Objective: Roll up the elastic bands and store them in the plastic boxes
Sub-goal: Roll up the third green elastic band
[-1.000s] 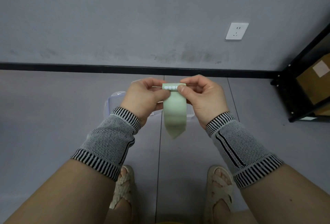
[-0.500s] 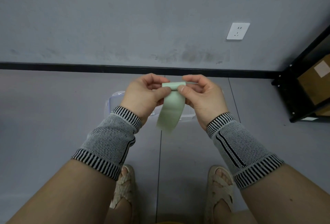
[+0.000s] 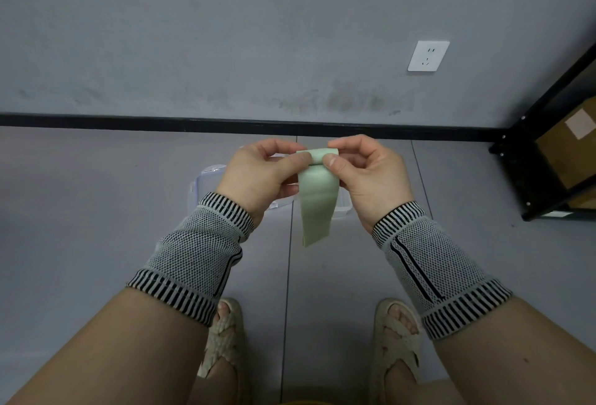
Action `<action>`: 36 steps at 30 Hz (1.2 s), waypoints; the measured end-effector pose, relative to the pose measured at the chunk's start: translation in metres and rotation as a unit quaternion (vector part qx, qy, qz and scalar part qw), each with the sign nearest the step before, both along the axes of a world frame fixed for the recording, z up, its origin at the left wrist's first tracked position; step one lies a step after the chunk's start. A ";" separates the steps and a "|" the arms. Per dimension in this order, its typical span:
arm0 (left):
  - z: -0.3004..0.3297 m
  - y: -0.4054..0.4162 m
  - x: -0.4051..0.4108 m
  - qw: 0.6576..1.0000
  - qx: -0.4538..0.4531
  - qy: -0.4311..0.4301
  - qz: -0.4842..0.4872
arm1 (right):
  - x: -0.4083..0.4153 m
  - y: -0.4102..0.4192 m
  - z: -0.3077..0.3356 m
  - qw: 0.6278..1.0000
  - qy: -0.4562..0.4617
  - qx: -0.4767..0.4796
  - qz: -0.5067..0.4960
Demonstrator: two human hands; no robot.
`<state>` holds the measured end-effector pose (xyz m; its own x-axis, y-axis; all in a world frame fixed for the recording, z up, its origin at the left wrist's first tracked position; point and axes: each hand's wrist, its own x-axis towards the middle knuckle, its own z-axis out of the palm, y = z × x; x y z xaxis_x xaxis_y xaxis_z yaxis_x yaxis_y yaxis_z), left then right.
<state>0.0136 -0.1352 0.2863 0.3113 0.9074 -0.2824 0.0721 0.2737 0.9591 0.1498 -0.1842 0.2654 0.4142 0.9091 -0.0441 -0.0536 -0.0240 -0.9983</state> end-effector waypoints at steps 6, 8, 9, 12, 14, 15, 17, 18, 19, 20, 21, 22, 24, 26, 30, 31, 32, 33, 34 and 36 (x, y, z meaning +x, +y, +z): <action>-0.002 0.002 -0.001 0.999 0.023 -0.025 0.011 | -0.002 0.000 -0.001 0.999 0.037 -0.010 0.007; -0.002 0.002 -0.001 0.999 0.027 -0.028 0.008 | -0.002 0.000 -0.002 0.998 0.052 -0.022 0.009; -0.002 0.001 -0.001 0.999 0.028 -0.029 0.007 | -0.002 0.000 -0.002 0.998 0.055 -0.025 0.008; -0.002 0.000 0.000 0.999 0.034 -0.020 0.006 | -0.002 0.000 -0.001 0.999 0.037 -0.023 -0.009; -0.003 0.000 0.001 0.999 0.029 -0.018 0.011 | -0.001 0.001 -0.002 1.000 0.016 -0.021 -0.016; -0.003 0.000 0.002 1.000 0.022 -0.016 0.013 | -0.001 0.001 -0.002 1.000 0.007 -0.019 -0.017; -0.003 0.001 0.001 1.000 0.010 0.000 0.010 | -0.001 0.001 -0.002 1.000 -0.002 -0.017 -0.018; -0.004 0.001 0.001 1.000 0.008 0.013 0.005 | -0.001 0.001 -0.002 1.000 -0.002 -0.014 -0.019; -0.004 0.001 0.000 1.000 0.008 0.023 -0.001 | -0.001 0.001 -0.002 1.000 -0.001 -0.011 -0.020; -0.004 0.001 0.000 1.000 0.008 0.030 -0.004 | -0.001 0.001 -0.002 1.000 -0.001 -0.007 -0.021; -0.003 0.001 0.000 0.999 0.008 0.031 -0.003 | -0.001 0.001 -0.002 1.000 -0.002 -0.004 -0.022; -0.003 0.002 0.000 1.000 0.008 0.028 0.000 | -0.001 0.001 -0.002 1.000 -0.003 -0.001 -0.021; -0.003 0.002 -0.001 1.000 0.013 0.015 0.009 | -0.002 0.001 -0.003 1.000 0.005 -0.001 -0.017; -0.002 0.003 -0.002 1.000 0.019 0.002 0.013 | -0.003 0.002 -0.003 1.000 0.024 -0.006 -0.017; -0.002 0.003 -0.002 0.999 0.025 -0.020 0.013 | -0.002 0.002 -0.003 0.999 0.028 -0.025 -0.017; -0.002 0.003 -0.002 0.999 0.028 -0.021 0.013 | -0.002 0.001 -0.003 0.999 0.024 -0.028 -0.017; -0.003 0.003 -0.002 0.999 0.031 -0.021 0.012 | -0.001 0.001 -0.002 0.999 0.019 -0.029 -0.017; -0.003 0.002 -0.002 0.999 0.032 -0.023 0.010 | -0.001 0.001 -0.002 0.999 0.016 -0.028 -0.016; -0.003 0.002 -0.002 0.999 0.032 -0.025 0.007 | -0.001 0.001 -0.001 0.999 0.014 -0.026 -0.014; -0.003 0.001 -0.001 0.999 0.030 -0.028 0.004 | 0.001 0.001 -0.001 1.000 0.014 -0.020 -0.010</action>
<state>0.0125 -0.1339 0.2834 0.3179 0.9246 -0.2098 0.0156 0.2162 0.9762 0.1505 -0.1833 0.2648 0.4302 0.8982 -0.0911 -0.0815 -0.0618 -0.9948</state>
